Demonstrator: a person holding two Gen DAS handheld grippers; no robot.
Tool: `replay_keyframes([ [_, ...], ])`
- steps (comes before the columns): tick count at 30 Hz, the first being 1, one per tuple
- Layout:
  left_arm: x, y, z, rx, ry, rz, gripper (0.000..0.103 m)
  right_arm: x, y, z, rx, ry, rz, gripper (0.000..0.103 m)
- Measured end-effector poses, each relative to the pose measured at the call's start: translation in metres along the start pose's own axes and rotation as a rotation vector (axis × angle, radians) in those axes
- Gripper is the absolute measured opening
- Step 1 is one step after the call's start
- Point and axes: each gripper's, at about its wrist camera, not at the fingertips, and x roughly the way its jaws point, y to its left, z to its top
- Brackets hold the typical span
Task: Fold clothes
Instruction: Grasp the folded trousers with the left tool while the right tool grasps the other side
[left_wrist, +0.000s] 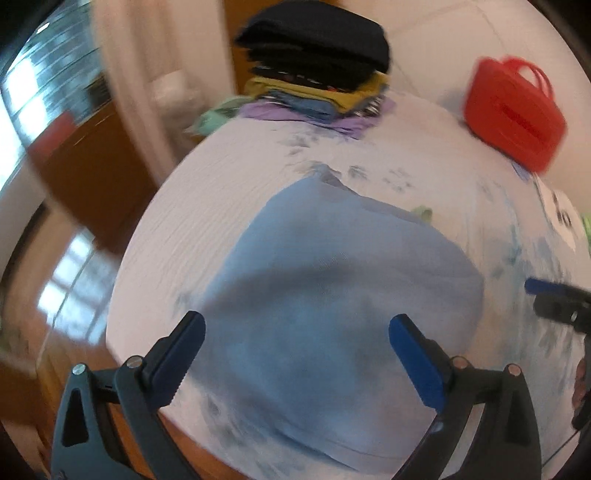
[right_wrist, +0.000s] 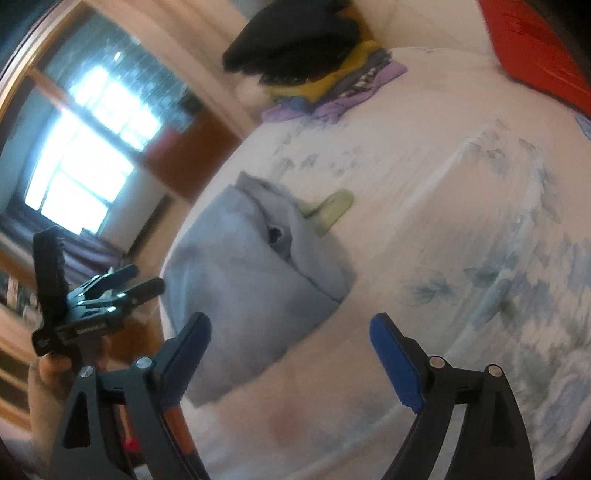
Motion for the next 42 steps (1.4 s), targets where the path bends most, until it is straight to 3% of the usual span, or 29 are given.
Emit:
replay_keyframes([
  [3, 0.017, 0.030, 0.014, 0.121, -0.025, -0.099, 0.101, 0.009, 0.008, -0.009, 0.092, -0.082, -0.078, 0.089],
  [6, 0.028, 0.057, 0.025, 0.207, 0.011, -0.208, 0.101, 0.017, 0.015, -0.027, 0.257, -0.174, -0.154, 0.089],
  [10, 0.039, 0.070, 0.029, 0.302, 0.035, -0.289, 0.101, 0.028, 0.038, -0.056, 0.452, -0.256, -0.199, 0.089],
  [16, 0.071, 0.068, 0.024, 0.351, 0.047, -0.366, 0.101, 0.057, 0.079, -0.069, 0.538, -0.279, -0.315, 0.069],
  [20, 0.090, 0.065, 0.022, 0.340, 0.070, -0.428, 0.102, 0.072, 0.078, -0.066, 0.566, -0.300, -0.369, 0.069],
  [23, 0.106, 0.063, 0.017, 0.296, 0.142, -0.483, 0.103, 0.084, 0.075, -0.062, 0.582, -0.304, -0.396, 0.069],
  [25, 0.105, 0.057, 0.012, 0.340, 0.106, -0.466, 0.103, 0.093, 0.070, -0.062, 0.589, -0.286, -0.423, 0.069],
  [27, 0.101, 0.052, 0.007, 0.373, 0.099, -0.490, 0.093, 0.095, 0.073, -0.063, 0.579, -0.294, -0.424, 0.071],
  [28, 0.098, 0.050, 0.006, 0.383, 0.099, -0.517, 0.070, 0.096, 0.075, -0.063, 0.572, -0.296, -0.422, 0.070],
  [29, 0.095, 0.048, 0.004, 0.379, 0.113, -0.539, 0.049, 0.099, 0.078, -0.062, 0.552, -0.284, -0.395, 0.057],
  [30, 0.093, 0.046, 0.002, 0.372, 0.128, -0.559, 0.049, 0.102, 0.082, -0.062, 0.531, -0.270, -0.372, 0.049],
  [32, 0.094, 0.043, 0.000, 0.386, 0.115, -0.559, 0.049, 0.110, 0.089, -0.059, 0.479, -0.217, -0.397, 0.045],
  [36, 0.097, 0.045, 0.004, 0.377, 0.120, -0.588, 0.049, 0.103, 0.072, -0.062, 0.566, -0.269, -0.351, 0.038],
  [39, 0.097, 0.046, 0.004, 0.381, 0.117, -0.587, 0.049, 0.094, 0.071, -0.068, 0.585, -0.311, -0.385, 0.039],
  [42, 0.097, 0.047, 0.004, 0.386, 0.113, -0.585, 0.049, 0.083, 0.076, -0.069, 0.554, -0.345, -0.473, 0.050],
])
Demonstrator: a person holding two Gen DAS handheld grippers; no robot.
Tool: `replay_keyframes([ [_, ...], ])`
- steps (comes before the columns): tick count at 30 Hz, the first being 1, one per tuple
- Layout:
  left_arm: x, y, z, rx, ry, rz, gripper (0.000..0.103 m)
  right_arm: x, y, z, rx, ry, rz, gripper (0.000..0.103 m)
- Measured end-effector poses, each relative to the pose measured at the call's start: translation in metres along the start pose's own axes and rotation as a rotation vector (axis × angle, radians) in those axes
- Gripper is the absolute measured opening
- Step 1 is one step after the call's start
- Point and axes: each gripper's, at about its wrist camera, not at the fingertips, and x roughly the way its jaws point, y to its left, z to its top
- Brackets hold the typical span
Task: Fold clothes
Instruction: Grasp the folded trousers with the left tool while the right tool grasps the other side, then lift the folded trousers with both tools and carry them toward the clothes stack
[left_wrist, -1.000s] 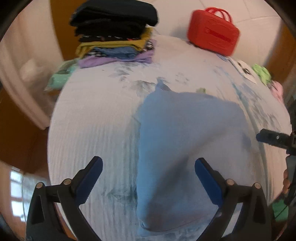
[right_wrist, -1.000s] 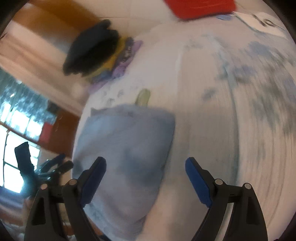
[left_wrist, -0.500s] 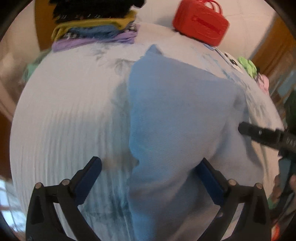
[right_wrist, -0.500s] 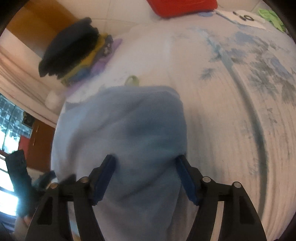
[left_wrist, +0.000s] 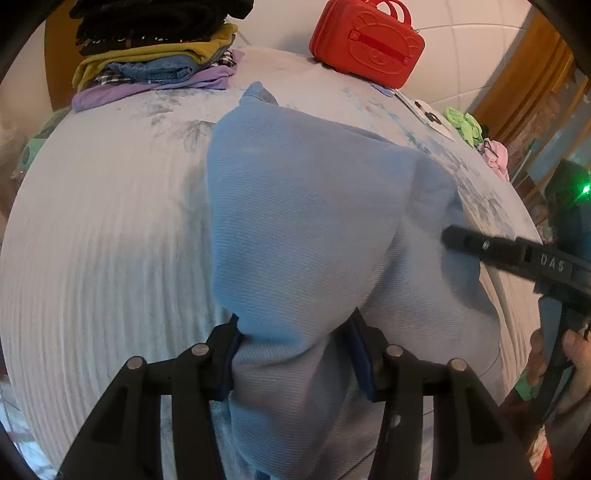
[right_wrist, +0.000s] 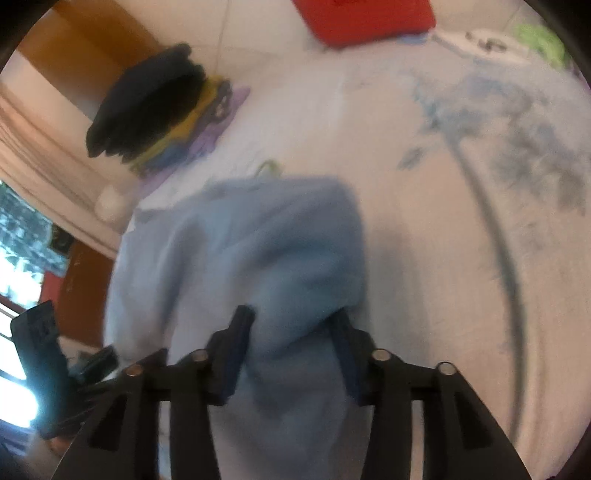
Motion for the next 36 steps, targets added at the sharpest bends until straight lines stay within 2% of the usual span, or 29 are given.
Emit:
replay_keyframes([
  [1, 0.000, 0.000, 0.000, 0.001, 0.000, -0.001, 0.049, -0.003, 0.000, 0.003, -0.008, -0.017, -0.014, 0.057],
  [2, 0.000, 0.000, 0.000, 0.001, 0.000, -0.002, 0.049, -0.003, -0.002, 0.007, -0.010, -0.020, -0.011, 0.058],
  [9, 0.000, -0.002, -0.001, 0.016, 0.004, 0.010, 0.050, 0.027, -0.003, 0.023, -0.045, -0.006, 0.037, 0.059],
  [13, -0.001, -0.003, -0.001, 0.018, 0.001, 0.017, 0.049, 0.027, 0.006, 0.014, -0.087, 0.050, 0.068, 0.048],
  [15, 0.000, -0.005, -0.001, 0.018, 0.000, 0.021, 0.049, 0.027, 0.004, 0.016, -0.103, 0.057, 0.048, 0.042],
  [17, 0.000, -0.005, -0.001, 0.016, -0.001, 0.023, 0.049, 0.024, 0.004, 0.019, -0.112, 0.040, 0.014, 0.041],
  [18, 0.000, -0.005, -0.002, 0.015, -0.004, 0.022, 0.049, 0.021, 0.004, 0.021, -0.114, 0.022, -0.009, 0.045],
  [19, 0.000, -0.006, -0.003, 0.016, -0.007, 0.023, 0.049, 0.019, 0.004, 0.023, -0.116, 0.004, -0.030, 0.054],
  [21, 0.000, -0.005, -0.003, 0.017, -0.010, 0.025, 0.049, 0.018, 0.002, 0.022, -0.127, -0.011, -0.047, 0.065],
  [24, 0.000, -0.006, -0.002, 0.015, -0.007, 0.030, 0.049, 0.025, 0.000, 0.018, -0.151, 0.011, -0.072, 0.066],
  [26, 0.000, -0.006, -0.001, 0.014, -0.002, 0.033, 0.049, 0.024, 0.007, 0.012, -0.174, 0.011, -0.022, 0.056],
  [27, 0.000, -0.006, -0.001, 0.014, -0.001, 0.033, 0.049, 0.022, 0.016, 0.007, -0.201, 0.008, -0.022, 0.048],
  [28, 0.000, -0.006, 0.000, 0.013, 0.000, 0.033, 0.049, 0.021, 0.027, 0.001, -0.251, 0.007, -0.050, 0.045],
  [34, 0.000, -0.007, -0.002, 0.024, -0.012, 0.047, 0.049, 0.024, 0.021, 0.003, -0.202, 0.038, -0.042, 0.037],
  [36, 0.000, -0.009, -0.002, 0.022, -0.006, 0.047, 0.045, 0.024, 0.028, 0.000, -0.230, 0.037, -0.079, 0.036],
])
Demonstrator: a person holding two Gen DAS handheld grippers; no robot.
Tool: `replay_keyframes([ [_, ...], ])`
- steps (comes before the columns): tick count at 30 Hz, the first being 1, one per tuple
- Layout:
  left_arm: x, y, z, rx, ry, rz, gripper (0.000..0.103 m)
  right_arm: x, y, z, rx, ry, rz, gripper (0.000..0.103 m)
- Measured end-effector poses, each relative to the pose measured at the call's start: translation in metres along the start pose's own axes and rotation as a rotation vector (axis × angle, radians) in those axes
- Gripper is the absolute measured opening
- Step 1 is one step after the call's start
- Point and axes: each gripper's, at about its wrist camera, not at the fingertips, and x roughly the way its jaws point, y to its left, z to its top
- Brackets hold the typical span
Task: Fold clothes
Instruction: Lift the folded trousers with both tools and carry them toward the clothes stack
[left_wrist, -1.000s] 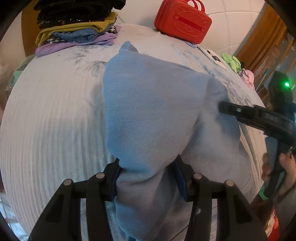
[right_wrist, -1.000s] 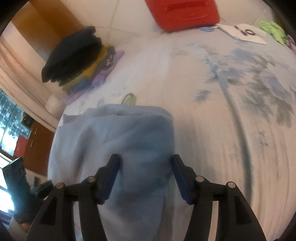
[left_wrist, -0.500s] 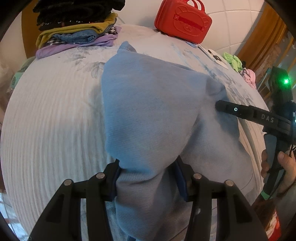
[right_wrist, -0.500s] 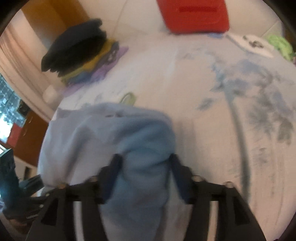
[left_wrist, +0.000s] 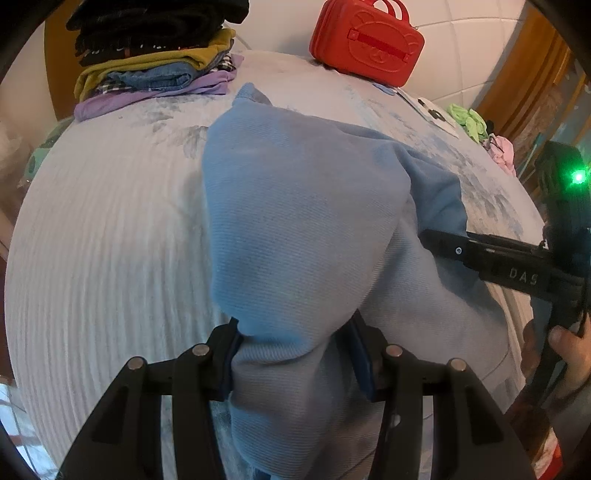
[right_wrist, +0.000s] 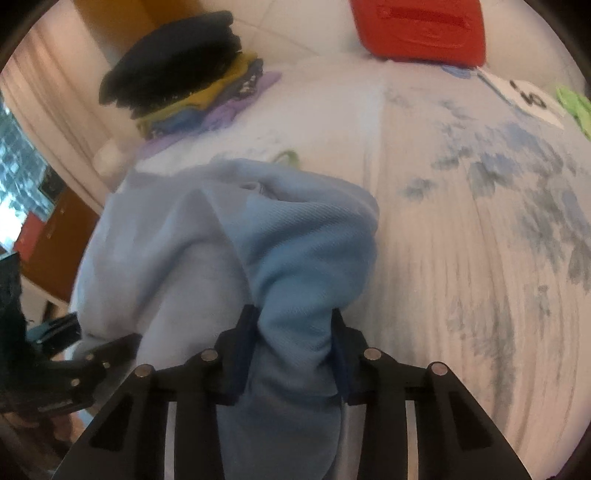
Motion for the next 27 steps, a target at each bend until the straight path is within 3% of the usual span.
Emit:
replay_keyframes([
  [3, -0.004, -0.002, 0.000, 0.001, -0.001, 0.004, 0.041, -0.006, 0.010, -0.002, -0.023, -0.012, -0.041, 0.028],
  [9, -0.001, -0.007, 0.003, 0.016, -0.011, 0.011, 0.037, -0.006, 0.012, 0.001, -0.054, -0.008, -0.071, 0.024],
  [14, -0.030, -0.008, 0.012, 0.002, -0.074, -0.019, 0.021, -0.038, 0.018, 0.014, -0.065, -0.081, -0.104, 0.016],
  [19, -0.058, -0.003, 0.022, 0.003, -0.141, -0.060, 0.021, -0.086, 0.039, 0.029, -0.113, -0.171, -0.103, 0.012],
  [23, -0.059, 0.000, 0.024, -0.021, -0.120, -0.106, 0.021, -0.105, 0.050, 0.040, -0.091, -0.195, -0.086, 0.012],
  [27, -0.082, -0.004, 0.036, 0.022, -0.176, -0.111, 0.020, -0.121, 0.055, 0.041, -0.097, -0.209, -0.109, 0.011],
])
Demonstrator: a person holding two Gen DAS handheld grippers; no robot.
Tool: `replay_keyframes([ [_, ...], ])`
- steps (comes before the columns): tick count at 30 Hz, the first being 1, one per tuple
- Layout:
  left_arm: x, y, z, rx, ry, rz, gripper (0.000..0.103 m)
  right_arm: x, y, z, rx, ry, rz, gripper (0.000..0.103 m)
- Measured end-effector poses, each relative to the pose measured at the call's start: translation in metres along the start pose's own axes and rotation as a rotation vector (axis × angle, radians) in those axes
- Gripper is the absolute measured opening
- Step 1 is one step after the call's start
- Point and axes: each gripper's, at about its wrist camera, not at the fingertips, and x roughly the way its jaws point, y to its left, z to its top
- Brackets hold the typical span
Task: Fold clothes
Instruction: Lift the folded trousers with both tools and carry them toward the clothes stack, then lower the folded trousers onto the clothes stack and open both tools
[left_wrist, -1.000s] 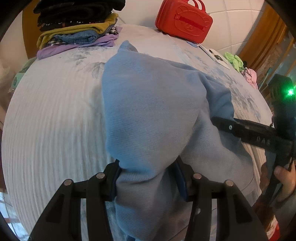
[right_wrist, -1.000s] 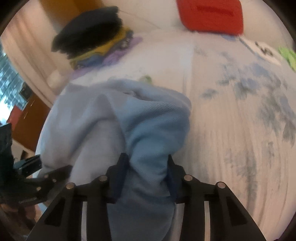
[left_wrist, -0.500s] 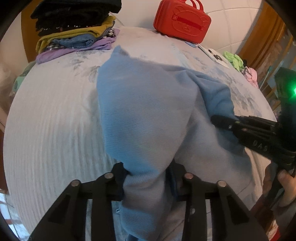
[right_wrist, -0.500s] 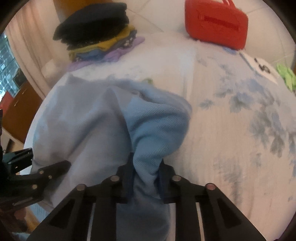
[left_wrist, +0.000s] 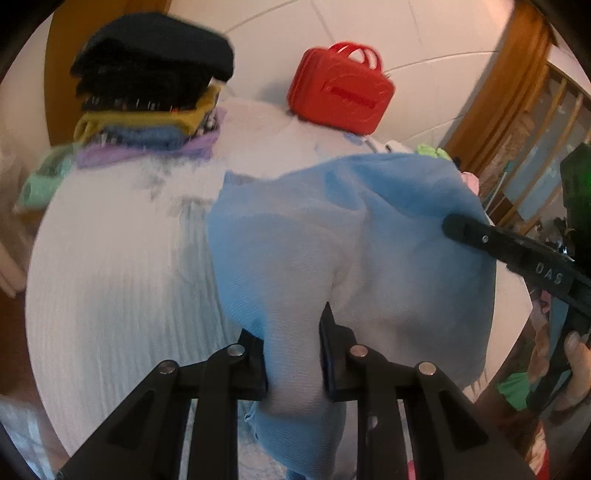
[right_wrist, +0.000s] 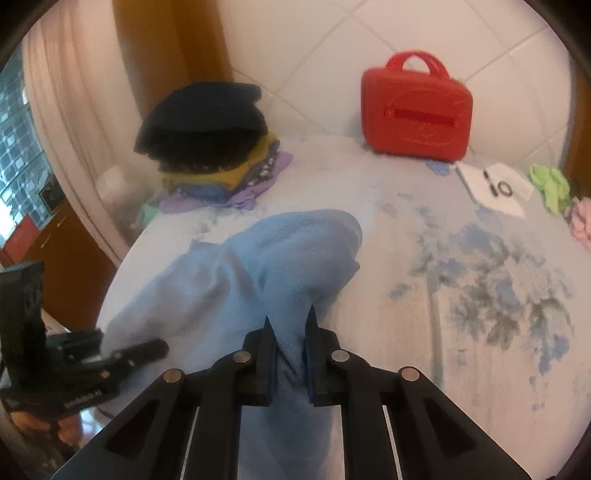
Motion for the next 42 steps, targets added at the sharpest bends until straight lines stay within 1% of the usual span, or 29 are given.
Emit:
replay_keyframes([
  [2, -0.011, -0.002, 0.012, 0.009, -0.030, 0.005, 0.020, -0.009, 0.006, 0.007, -0.027, -0.019, -0.008, 0.011],
  [5, -0.030, 0.000, 0.038, 0.007, -0.079, 0.023, 0.020, -0.023, 0.013, 0.033, -0.066, -0.077, 0.011, 0.011],
  [8, -0.055, 0.005, 0.074, -0.002, -0.148, 0.057, 0.020, -0.036, 0.023, 0.069, -0.122, -0.140, 0.058, 0.011],
  [11, -0.085, 0.014, 0.112, -0.011, -0.231, 0.101, 0.020, -0.046, 0.038, 0.115, -0.200, -0.202, 0.121, 0.011],
  [14, -0.120, 0.032, 0.159, -0.038, -0.314, 0.158, 0.020, -0.054, 0.055, 0.170, -0.266, -0.266, 0.213, 0.011],
  [15, -0.136, 0.040, 0.179, -0.043, -0.350, 0.188, 0.020, -0.057, 0.062, 0.190, -0.289, -0.288, 0.240, 0.011],
  [17, -0.159, 0.052, 0.209, -0.041, -0.399, 0.229, 0.020, -0.060, 0.080, 0.234, -0.323, -0.336, 0.302, 0.011],
  [19, -0.181, 0.066, 0.248, -0.028, -0.439, 0.255, 0.020, -0.061, 0.095, 0.277, -0.342, -0.387, 0.354, 0.011],
  [21, -0.194, 0.083, 0.287, -0.021, -0.470, 0.256, 0.020, -0.060, 0.107, 0.319, -0.333, -0.435, 0.390, 0.011],
  [23, -0.200, 0.105, 0.325, -0.039, -0.499, 0.222, 0.020, -0.054, 0.110, 0.360, -0.284, -0.467, 0.431, 0.011],
  [26, -0.188, 0.143, 0.375, -0.073, -0.501, 0.164, 0.021, -0.034, 0.107, 0.417, -0.198, -0.488, 0.485, 0.011],
  [28, -0.163, 0.171, 0.397, -0.083, -0.470, 0.164, 0.021, -0.005, 0.100, 0.448, -0.135, -0.464, 0.516, 0.011],
  [29, -0.151, 0.185, 0.408, -0.087, -0.453, 0.164, 0.021, 0.014, 0.096, 0.458, -0.103, -0.442, 0.536, 0.011],
  [32, -0.080, 0.239, 0.420, -0.117, -0.326, 0.194, 0.021, 0.106, 0.086, 0.476, 0.001, -0.334, 0.577, 0.012],
  [34, -0.027, 0.277, 0.421, -0.149, -0.227, 0.221, 0.021, 0.171, 0.082, 0.470, 0.066, -0.252, 0.574, 0.013],
  [35, 0.002, 0.297, 0.418, -0.171, -0.169, 0.237, 0.021, 0.218, 0.080, 0.462, 0.113, -0.189, 0.559, 0.013],
  [36, 0.032, 0.317, 0.415, -0.193, -0.111, 0.254, 0.023, 0.246, 0.079, 0.458, 0.138, -0.148, 0.538, 0.014],
  [37, 0.047, 0.329, 0.411, -0.206, -0.109, 0.268, 0.027, 0.288, 0.080, 0.448, 0.168, -0.081, 0.491, 0.014],
  [38, 0.061, 0.341, 0.406, -0.219, -0.114, 0.283, 0.030, 0.319, 0.081, 0.437, 0.186, -0.018, 0.450, 0.014],
  [39, 0.066, 0.346, 0.406, -0.222, -0.127, 0.278, 0.032, 0.350, 0.082, 0.426, 0.205, 0.043, 0.413, 0.015],
  [40, 0.069, 0.350, 0.406, -0.225, -0.141, 0.271, 0.033, 0.377, 0.084, 0.413, 0.227, 0.080, 0.409, 0.015],
  [42, 0.075, 0.354, 0.409, -0.219, -0.160, 0.266, 0.034, 0.389, 0.084, 0.404, 0.249, 0.048, 0.393, 0.015],
])
